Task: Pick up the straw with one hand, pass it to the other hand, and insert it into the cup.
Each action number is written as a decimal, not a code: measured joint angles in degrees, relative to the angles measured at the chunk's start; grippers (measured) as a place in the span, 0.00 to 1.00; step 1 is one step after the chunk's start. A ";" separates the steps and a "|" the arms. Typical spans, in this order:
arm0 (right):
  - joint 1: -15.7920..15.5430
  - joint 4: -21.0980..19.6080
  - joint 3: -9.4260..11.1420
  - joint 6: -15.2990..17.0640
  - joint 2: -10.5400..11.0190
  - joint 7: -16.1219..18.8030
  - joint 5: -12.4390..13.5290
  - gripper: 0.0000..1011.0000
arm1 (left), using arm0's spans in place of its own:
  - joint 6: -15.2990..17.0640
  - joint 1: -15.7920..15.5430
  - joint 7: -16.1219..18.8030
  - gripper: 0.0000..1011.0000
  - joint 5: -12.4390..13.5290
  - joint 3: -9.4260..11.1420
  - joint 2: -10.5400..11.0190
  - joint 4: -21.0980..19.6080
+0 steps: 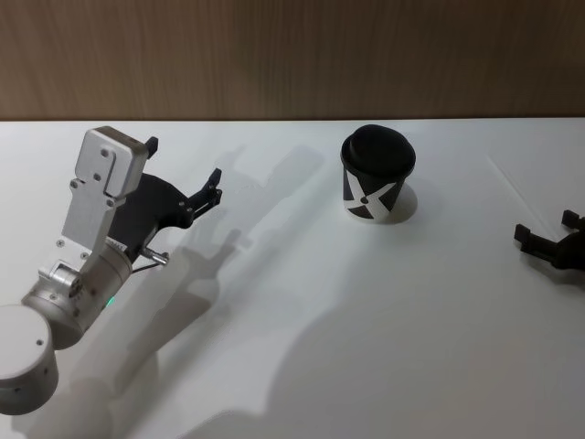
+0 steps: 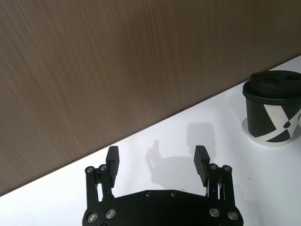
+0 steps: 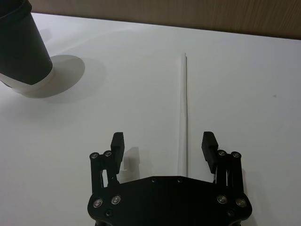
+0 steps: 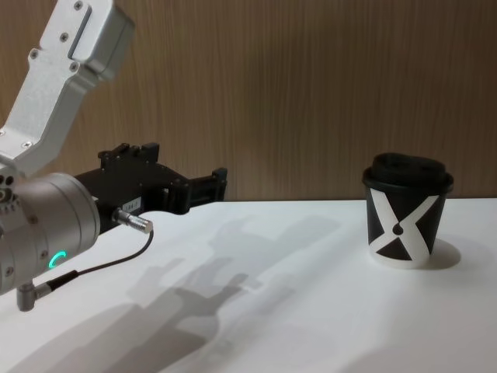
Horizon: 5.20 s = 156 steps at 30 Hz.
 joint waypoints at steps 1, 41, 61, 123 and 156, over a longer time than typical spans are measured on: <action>0.05 0.08 -0.05 0.03 -0.02 0.00 0.04 0.99 | 0.00 0.00 0.00 0.99 0.00 0.00 0.00 0.00; 0.74 0.98 -0.71 0.48 -0.46 -0.33 0.52 0.90 | 0.00 0.00 0.00 0.99 0.00 0.00 0.00 0.00; 0.79 1.00 -0.71 0.50 -0.48 -0.32 0.54 0.28 | 0.00 0.00 0.00 0.99 0.00 0.00 0.00 0.00; -4.71 -17.37 4.03 -11.76 6.32 8.38 -1.22 0.00 | 0.00 0.00 0.00 0.99 0.00 0.00 0.00 0.00; 0.42 -18.91 -1.34 -10.66 6.59 15.62 2.64 0.00 | 0.03 -0.07 -2.16 0.99 -0.69 0.05 0.34 -0.61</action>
